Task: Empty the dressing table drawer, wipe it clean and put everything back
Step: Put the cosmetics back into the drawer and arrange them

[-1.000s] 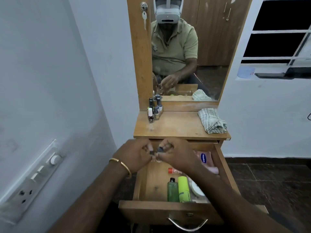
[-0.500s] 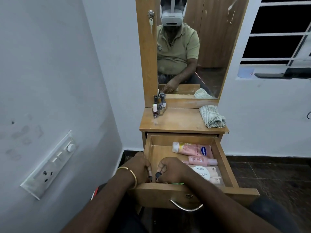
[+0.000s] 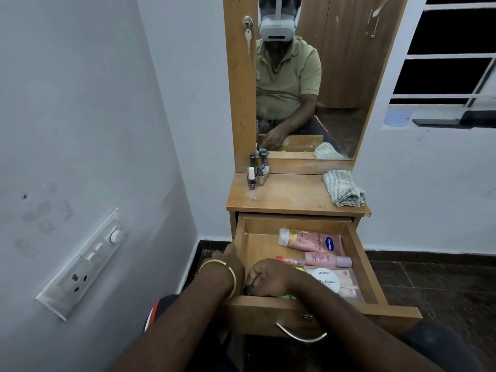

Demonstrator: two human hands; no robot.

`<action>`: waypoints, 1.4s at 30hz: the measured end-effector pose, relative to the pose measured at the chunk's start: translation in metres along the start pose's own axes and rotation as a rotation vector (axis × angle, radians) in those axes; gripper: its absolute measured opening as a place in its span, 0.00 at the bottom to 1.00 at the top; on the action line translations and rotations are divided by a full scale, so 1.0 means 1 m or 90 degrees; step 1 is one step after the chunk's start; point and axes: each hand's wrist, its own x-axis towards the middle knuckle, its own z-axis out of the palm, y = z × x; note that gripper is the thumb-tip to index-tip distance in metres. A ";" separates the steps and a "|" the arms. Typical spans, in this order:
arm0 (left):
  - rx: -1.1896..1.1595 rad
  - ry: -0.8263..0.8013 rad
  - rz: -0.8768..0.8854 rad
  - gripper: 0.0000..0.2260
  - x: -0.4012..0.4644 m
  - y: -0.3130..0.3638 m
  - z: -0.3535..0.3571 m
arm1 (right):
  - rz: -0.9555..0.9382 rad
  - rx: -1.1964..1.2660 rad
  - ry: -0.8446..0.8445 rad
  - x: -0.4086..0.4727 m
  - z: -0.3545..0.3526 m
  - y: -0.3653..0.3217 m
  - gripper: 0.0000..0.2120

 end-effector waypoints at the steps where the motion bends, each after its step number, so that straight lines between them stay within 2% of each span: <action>1: 0.020 -0.014 0.006 0.27 0.000 0.000 -0.002 | 0.003 -0.001 -0.012 0.001 0.000 -0.001 0.08; 6: 0.098 -0.075 0.041 0.23 -0.001 0.000 -0.016 | 0.010 -0.016 -0.051 0.000 -0.004 -0.003 0.10; 8: 0.052 -0.074 0.056 0.20 -0.004 -0.003 -0.022 | 0.022 -0.006 -0.064 -0.001 -0.007 -0.002 0.11; 13: -0.131 -0.012 0.108 0.13 0.003 -0.027 -0.038 | 0.046 0.058 -0.038 0.006 -0.023 0.011 0.25; 17: -0.250 0.119 0.110 0.08 0.019 -0.041 -0.050 | -0.009 0.123 0.084 0.003 -0.057 0.010 0.21; 21: -0.332 0.269 0.118 0.14 0.044 -0.045 -0.065 | -0.080 0.124 0.354 0.012 -0.095 -0.003 0.13; 23: -0.312 0.350 0.120 0.17 0.061 -0.040 -0.073 | -0.107 0.095 0.468 0.023 -0.111 -0.008 0.15; 25: -0.296 0.421 0.111 0.19 0.074 -0.032 -0.082 | -0.119 0.024 0.538 0.036 -0.121 -0.012 0.19; 30: -0.270 0.552 0.045 0.23 0.108 -0.022 -0.105 | -0.105 -0.255 0.618 0.076 -0.133 -0.017 0.33; 33: -0.247 0.574 0.024 0.24 0.125 -0.019 -0.110 | -0.083 -0.331 0.646 0.096 -0.142 -0.020 0.36; 36: -0.238 0.575 0.035 0.20 0.136 -0.020 -0.111 | -0.079 -0.379 0.640 0.110 -0.147 -0.021 0.34; 39: -0.258 0.598 0.046 0.15 0.140 -0.021 -0.110 | -0.102 -0.405 0.634 0.115 -0.150 -0.021 0.26; 42: -0.292 0.619 0.067 0.11 0.139 -0.022 -0.109 | -0.146 -0.372 0.670 0.113 -0.151 -0.021 0.18</action>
